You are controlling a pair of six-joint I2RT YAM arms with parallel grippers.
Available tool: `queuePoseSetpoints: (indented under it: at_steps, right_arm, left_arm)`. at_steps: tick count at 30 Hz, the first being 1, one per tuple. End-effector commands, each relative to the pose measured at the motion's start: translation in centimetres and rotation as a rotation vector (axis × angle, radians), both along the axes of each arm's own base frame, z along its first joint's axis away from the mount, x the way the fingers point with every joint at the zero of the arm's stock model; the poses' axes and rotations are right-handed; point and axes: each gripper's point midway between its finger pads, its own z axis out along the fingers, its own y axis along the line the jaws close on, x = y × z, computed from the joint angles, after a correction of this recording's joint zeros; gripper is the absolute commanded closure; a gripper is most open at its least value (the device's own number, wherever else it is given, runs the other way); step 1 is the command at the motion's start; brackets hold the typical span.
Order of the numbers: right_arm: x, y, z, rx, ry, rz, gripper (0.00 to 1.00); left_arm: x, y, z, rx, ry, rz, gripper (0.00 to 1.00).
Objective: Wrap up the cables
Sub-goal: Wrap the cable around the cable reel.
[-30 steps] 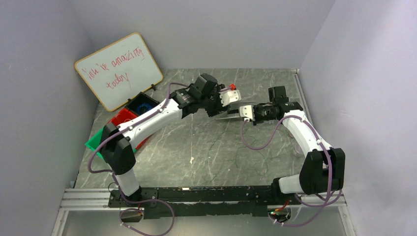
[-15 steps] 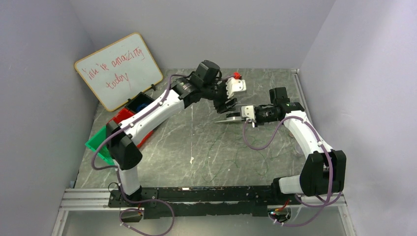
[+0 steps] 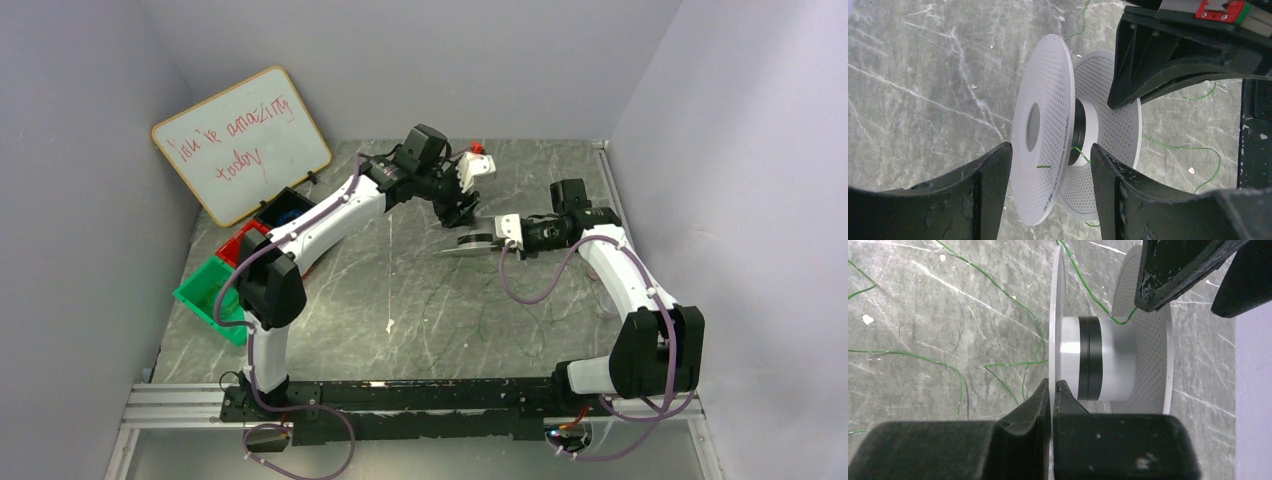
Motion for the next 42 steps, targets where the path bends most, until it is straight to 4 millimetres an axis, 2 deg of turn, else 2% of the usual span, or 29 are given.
queuePoseSetpoints:
  at_steps: [1,5,9,12,15,19,24,34,42]
  right_arm:
    - [-0.8,0.9,1.8,0.075,0.018,0.039,1.0]
    - [-0.9,0.8,1.9,0.083,0.037,0.047,1.0]
    - [-0.8,0.6,1.9,0.087,0.054,0.046,1.0]
    - [-0.8,0.5,1.7,0.087,0.055,0.041,1.0]
    - [-0.7,0.5,1.6,0.088,0.053,0.037,1.0]
    - [-0.7,0.6,1.7,0.091,0.058,0.037,1.0]
    - [-0.6,0.6,1.7,0.095,0.078,0.03,1.0]
    - [-0.2,0.6,2.2,0.11,0.155,0.012,1.0]
    - [0.1,0.4,2.7,0.127,0.18,0.0,1.0]
  left_arm:
    - [-0.3,-1.3,1.1,-0.058,0.011,-0.029,0.37]
    - [-1.1,-1.5,0.9,-0.073,0.059,-0.06,0.39]
    - [-1.9,-1.6,1.8,-0.105,0.115,-0.063,0.39]
    - [-1.9,-1.6,1.9,-0.113,0.135,-0.03,0.44]
    - [-1.6,-1.5,1.3,-0.094,0.135,0.006,0.53]
    - [-0.8,-1.4,0.2,-0.054,0.104,0.05,0.55]
    - [-0.9,-1.6,-0.2,-0.014,0.047,0.048,0.59]
    - [-0.5,-1.1,-1.1,0.087,-0.094,0.115,0.56]
    - [0.3,-0.5,-1.6,0.129,-0.144,0.176,0.57]
